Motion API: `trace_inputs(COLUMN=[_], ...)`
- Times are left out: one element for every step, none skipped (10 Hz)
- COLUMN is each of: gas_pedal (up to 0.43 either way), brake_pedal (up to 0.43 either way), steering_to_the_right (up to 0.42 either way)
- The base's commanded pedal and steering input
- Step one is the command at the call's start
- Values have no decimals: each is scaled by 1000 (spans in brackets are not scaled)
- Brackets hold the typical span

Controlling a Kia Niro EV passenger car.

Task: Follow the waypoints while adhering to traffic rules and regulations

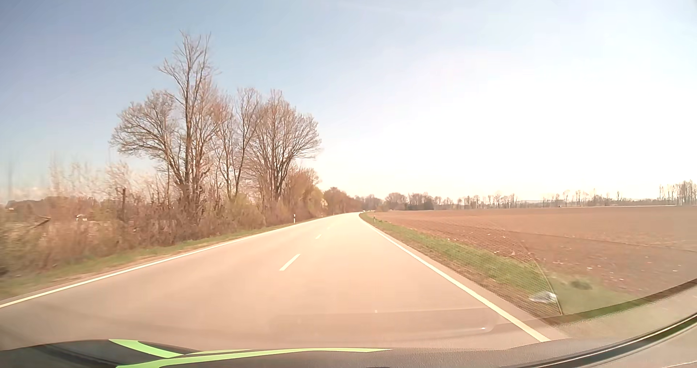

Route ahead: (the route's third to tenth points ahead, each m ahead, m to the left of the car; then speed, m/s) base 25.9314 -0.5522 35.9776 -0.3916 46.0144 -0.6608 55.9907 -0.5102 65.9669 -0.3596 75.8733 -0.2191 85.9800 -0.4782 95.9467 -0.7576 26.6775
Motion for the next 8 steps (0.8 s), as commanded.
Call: trace_inputs(gas_pedal=[268,268,268,268,268,268,268,260], brake_pedal=[0,0,0,0,0,0,0,0], steering_to_the_right=[2,2,2,2,2,1,0,0])
